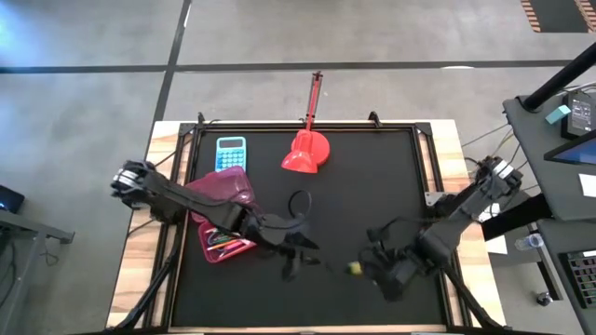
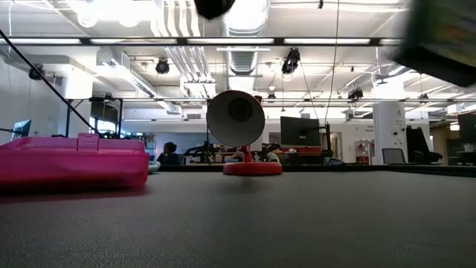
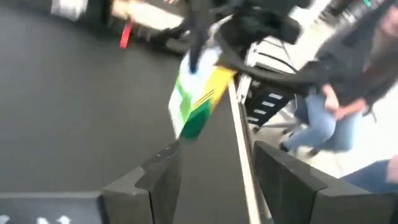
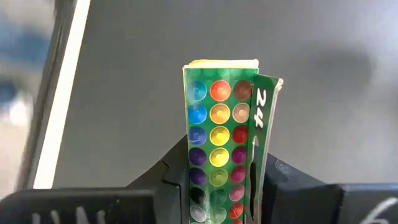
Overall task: Pack school essentials
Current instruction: Put the yellow crayon box into the red supply box
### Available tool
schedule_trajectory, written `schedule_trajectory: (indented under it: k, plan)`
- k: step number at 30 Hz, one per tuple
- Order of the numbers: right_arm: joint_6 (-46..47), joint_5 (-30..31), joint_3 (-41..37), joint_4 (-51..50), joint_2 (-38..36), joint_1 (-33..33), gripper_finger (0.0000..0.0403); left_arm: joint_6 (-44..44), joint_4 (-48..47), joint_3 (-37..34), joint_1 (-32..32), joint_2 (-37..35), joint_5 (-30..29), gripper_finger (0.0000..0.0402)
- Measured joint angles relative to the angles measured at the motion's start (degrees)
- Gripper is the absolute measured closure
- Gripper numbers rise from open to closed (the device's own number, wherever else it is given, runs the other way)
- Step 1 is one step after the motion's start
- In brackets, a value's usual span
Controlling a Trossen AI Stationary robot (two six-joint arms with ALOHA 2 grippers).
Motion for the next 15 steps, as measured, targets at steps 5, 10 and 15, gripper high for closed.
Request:
schedule_trajectory:
  k: [5,10,15]
  plan:
    - [2.5,3.5,0.0,7.7,-2.5,-5.9,0.0316,14.5,-3.3,0.0,-0.4,-4.2,0.3,0.0221]
    - [3.9,3.6,0.0,15.1,-3.2,-11.2,0.0315,22.4,-5.9,0.0,0.4,-7.3,0.2,0.0221]
    - [2.5,3.5,0.0,21.6,-2.9,-14.8,0.0319,28.3,-9.0,-0.1,2.5,-8.8,0.6,0.0221]
